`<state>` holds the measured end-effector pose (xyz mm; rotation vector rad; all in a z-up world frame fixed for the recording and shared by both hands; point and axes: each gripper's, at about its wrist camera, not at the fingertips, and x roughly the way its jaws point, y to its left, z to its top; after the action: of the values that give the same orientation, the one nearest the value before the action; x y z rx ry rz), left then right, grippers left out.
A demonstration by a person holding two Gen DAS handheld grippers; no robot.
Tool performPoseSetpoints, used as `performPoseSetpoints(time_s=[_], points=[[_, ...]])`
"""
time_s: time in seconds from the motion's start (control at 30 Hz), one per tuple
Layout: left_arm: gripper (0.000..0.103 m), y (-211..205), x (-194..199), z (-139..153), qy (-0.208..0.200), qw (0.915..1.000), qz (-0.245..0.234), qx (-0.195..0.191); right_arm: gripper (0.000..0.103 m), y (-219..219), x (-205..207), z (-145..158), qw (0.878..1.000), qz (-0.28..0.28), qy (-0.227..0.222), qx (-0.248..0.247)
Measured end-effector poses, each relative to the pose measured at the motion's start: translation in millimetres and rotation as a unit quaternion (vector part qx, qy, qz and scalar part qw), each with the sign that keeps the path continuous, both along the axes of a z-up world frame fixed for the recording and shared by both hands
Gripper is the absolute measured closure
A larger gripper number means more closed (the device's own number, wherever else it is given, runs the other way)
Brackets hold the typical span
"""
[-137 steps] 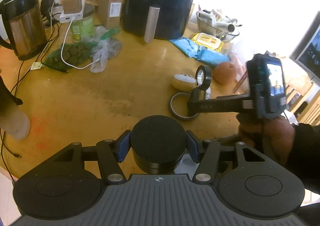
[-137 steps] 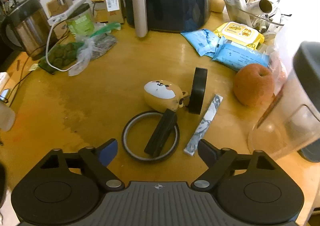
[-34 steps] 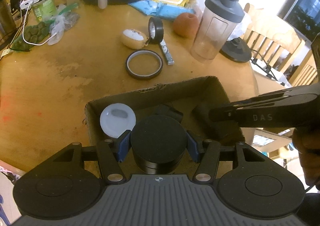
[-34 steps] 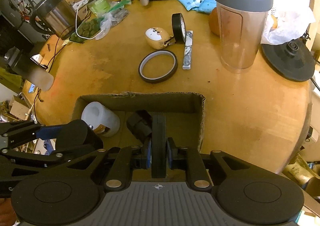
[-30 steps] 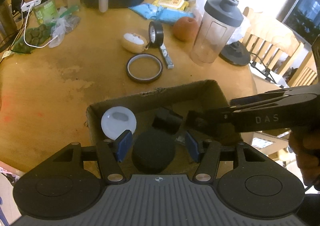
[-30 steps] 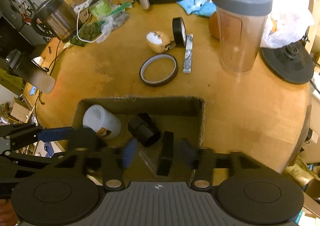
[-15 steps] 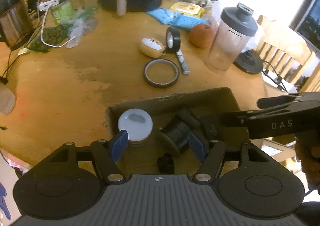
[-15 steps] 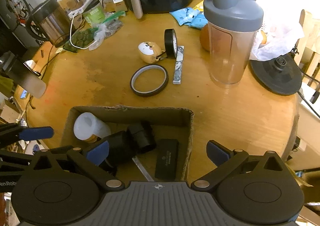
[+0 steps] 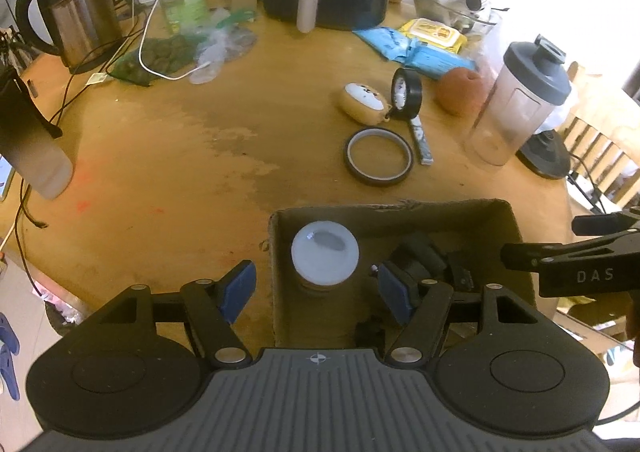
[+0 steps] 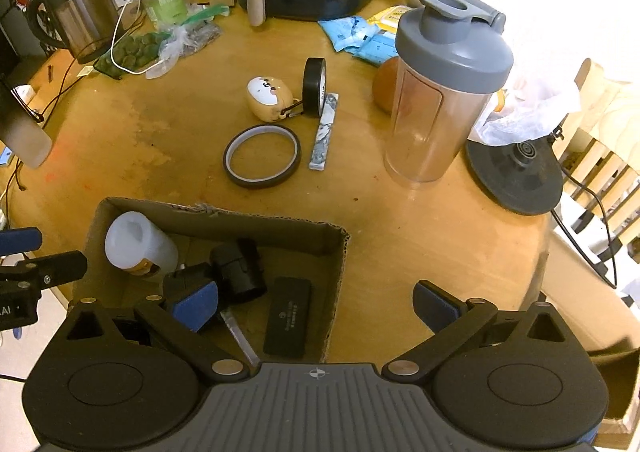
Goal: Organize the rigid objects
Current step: 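Move the right tool from the box down onto the black tape roll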
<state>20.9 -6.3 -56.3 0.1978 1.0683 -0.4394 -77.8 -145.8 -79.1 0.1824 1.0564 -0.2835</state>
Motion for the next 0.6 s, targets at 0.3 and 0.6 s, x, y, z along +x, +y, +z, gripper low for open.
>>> performPoseSetpoints(time_s=[0.3,0.6], points=[[0.036,1.2,5.3,-1.5,0.005,0.9999,-0.009,-0.007,0.000,-4.5,12.2,-3.7,1.000,-0.003,-0.005,0.015],[0.036,-0.4,23.7,1.6,0.007,0.9995,-0.018,-0.024,0.000,-11.0,45.0,3.5,0.999,0.005,-0.046,0.009]])
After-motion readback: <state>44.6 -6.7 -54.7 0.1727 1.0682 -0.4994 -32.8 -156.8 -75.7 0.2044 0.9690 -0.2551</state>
